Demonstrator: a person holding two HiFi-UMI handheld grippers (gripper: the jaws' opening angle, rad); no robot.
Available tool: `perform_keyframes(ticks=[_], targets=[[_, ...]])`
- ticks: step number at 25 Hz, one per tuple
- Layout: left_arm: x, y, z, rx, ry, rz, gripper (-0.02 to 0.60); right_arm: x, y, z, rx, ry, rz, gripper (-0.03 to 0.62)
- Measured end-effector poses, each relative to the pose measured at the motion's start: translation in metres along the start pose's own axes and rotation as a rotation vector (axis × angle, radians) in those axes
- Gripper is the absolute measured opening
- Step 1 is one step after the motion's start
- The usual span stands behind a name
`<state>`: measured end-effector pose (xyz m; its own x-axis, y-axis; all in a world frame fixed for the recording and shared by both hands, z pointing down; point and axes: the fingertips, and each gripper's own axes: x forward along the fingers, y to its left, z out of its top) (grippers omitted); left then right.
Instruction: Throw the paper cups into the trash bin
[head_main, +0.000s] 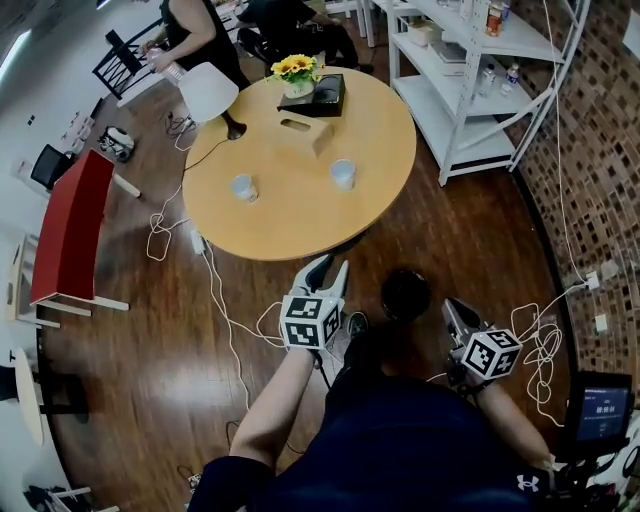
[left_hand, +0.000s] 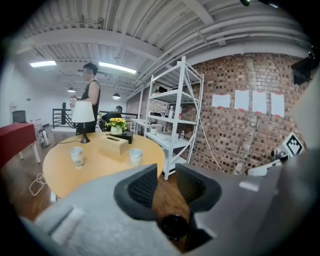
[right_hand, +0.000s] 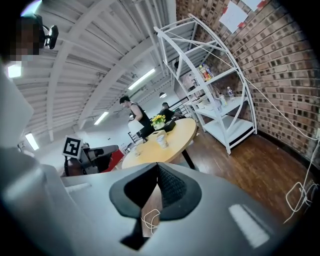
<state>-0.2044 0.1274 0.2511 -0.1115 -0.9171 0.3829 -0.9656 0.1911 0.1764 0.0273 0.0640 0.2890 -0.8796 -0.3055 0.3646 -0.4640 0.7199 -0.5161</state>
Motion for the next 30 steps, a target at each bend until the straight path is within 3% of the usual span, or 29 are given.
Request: perform_keyframes(ticks=[8, 10, 13, 22, 26, 30], targets=[[0.111, 0.078, 0.030, 0.130, 0.121, -0.085, 0.117, 0.084, -0.012, 0.053, 0.074, -0.019, -0.118, 0.011], [0.141, 0.098, 0.032, 0.218, 0.157, -0.082, 0.122, 0.100, -0.011, 0.064, 0.085, -0.033, -0.128, 0.009], [0.180, 0.114, 0.022, 0.411, 0.217, -0.075, 0.135, 0.114, -0.011, 0.066, 0.091, -0.020, -0.123, 0.011], [0.251, 0.102, 0.000, 0.807, 0.475, -0.172, 0.153, 0.125, -0.041, 0.074, 0.168, 0.004, -0.104, 0.011], [0.264, 0.108, -0.023, 0.900, 0.640, -0.209, 0.139, 0.119, -0.048, 0.071, 0.196, 0.006, -0.108, 0.011], [0.272, 0.113, -0.029, 0.965, 0.719, -0.206, 0.107, 0.114, -0.060, 0.072, 0.229, -0.007, -0.128, 0.011]])
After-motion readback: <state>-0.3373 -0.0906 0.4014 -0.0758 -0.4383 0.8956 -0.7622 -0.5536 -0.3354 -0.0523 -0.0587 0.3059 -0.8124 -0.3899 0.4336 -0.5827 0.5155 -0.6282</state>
